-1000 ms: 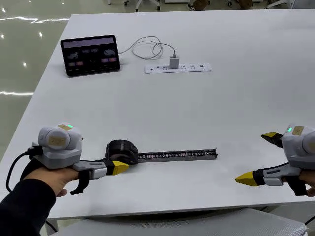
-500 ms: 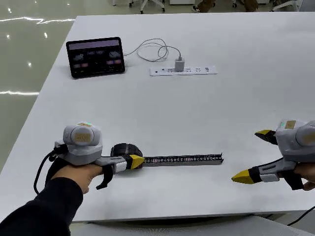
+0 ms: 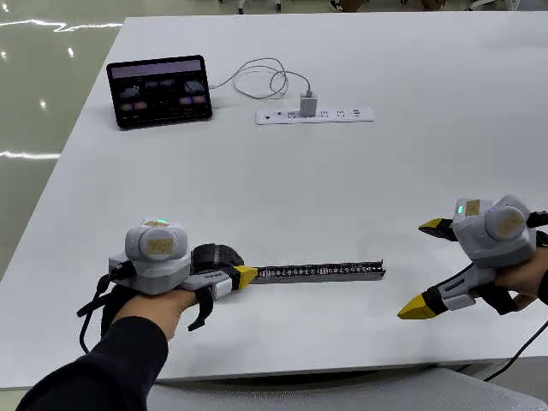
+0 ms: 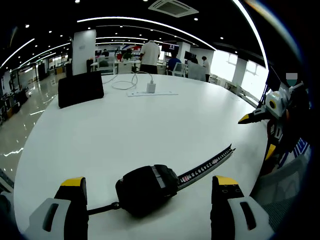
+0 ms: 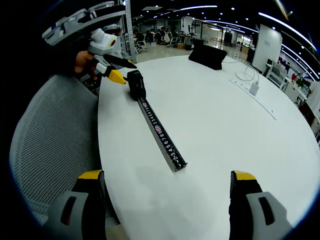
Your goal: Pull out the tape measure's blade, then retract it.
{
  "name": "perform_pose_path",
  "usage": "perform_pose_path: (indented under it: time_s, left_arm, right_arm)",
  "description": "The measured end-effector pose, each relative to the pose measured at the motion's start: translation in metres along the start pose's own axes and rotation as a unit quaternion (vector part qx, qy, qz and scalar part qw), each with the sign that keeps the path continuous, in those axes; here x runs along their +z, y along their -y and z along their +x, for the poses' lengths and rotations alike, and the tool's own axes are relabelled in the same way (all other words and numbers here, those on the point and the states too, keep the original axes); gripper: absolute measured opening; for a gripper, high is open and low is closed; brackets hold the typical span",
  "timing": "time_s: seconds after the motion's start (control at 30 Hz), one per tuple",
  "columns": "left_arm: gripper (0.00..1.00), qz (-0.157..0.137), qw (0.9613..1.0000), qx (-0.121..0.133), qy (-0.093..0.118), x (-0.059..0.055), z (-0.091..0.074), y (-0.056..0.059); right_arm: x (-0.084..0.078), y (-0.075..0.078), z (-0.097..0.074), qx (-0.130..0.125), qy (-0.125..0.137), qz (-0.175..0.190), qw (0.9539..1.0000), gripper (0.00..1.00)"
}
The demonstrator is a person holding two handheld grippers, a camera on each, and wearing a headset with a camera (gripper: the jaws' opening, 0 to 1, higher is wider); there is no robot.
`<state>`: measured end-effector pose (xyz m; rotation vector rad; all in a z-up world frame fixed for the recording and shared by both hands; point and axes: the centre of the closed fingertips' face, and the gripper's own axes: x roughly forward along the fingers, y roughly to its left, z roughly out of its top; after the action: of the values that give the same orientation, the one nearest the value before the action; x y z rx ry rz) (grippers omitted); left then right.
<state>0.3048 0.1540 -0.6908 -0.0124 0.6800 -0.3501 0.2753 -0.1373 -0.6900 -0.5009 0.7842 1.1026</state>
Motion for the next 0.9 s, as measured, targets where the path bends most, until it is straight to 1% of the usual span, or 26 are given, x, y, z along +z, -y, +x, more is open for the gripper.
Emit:
perform_pose_path:
  time_s: [0.13,0.23,0.3,0.37,0.43,0.47,0.5,0.53,0.6,0.63,0.7,0.77,0.83,0.9]
  left_arm:
    - [1.00,-0.001,0.9999,0.008,0.009,0.002,0.002,-0.001]
    - [1.00,-0.012,0.9999,0.005,0.007,-0.005,0.008,-0.004]
    - [1.00,-0.016,0.9998,0.006,0.010,-0.007,0.008,-0.004]
    - [1.00,-0.020,0.9996,0.014,0.016,-0.009,0.011,-0.005]
    - [1.00,-0.021,0.9996,0.010,0.018,-0.009,0.013,0.000]
    - [1.00,-0.021,0.9995,0.011,0.021,-0.007,0.014,0.003]
    - [1.00,-0.013,0.9995,0.012,0.027,-0.004,0.014,0.004]
    - [1.00,-0.003,0.9991,0.018,0.037,0.001,0.015,0.004]
    - [1.00,0.000,0.9988,0.021,0.044,0.003,0.015,0.007]
    - [1.00,0.008,0.9986,0.020,0.048,0.003,0.016,0.009]
    - [1.00,0.007,0.9987,0.018,0.047,0.002,0.017,0.011]
    - [1.00,0.006,0.9987,0.007,0.049,0.002,0.018,0.015]
    - [1.00,0.015,0.9985,0.006,0.052,0.003,0.019,0.015]
    - [1.00,0.015,0.9985,0.009,0.052,0.004,0.019,0.014]
  right_arm:
    - [0.000,0.003,0.003,0.009,-0.018,-0.019,0.9996,1.00]
    - [0.001,0.006,0.005,0.013,-0.025,-0.030,0.9992,1.00]
    - [0.003,0.009,0.008,0.016,-0.026,-0.039,0.9988,1.00]
    - [0.003,0.013,0.012,0.021,-0.035,-0.051,0.9979,1.00]
    - [0.005,0.015,0.015,0.025,-0.038,-0.056,0.9974,1.00]
    - [0.007,0.016,0.017,0.031,-0.040,-0.062,0.9968,0.99]
    - [0.008,0.017,0.019,0.032,-0.041,-0.066,0.9965,0.99]
    - [0.009,0.019,0.022,0.035,-0.044,-0.073,0.9957,0.99]
    - [0.012,0.021,0.025,0.039,-0.045,-0.081,0.9950,0.97]
    - [0.014,0.022,0.027,0.043,-0.046,-0.087,0.9942,0.96]
    - [0.016,0.023,0.030,0.047,-0.050,-0.096,0.9931,0.95]
    - [0.018,0.025,0.034,0.049,-0.053,-0.105,0.9918,0.93]
    - [0.018,0.026,0.038,0.049,-0.058,-0.116,0.9904,0.90]
    - [0.018,0.026,0.042,0.053,-0.058,-0.123,0.9892,0.86]
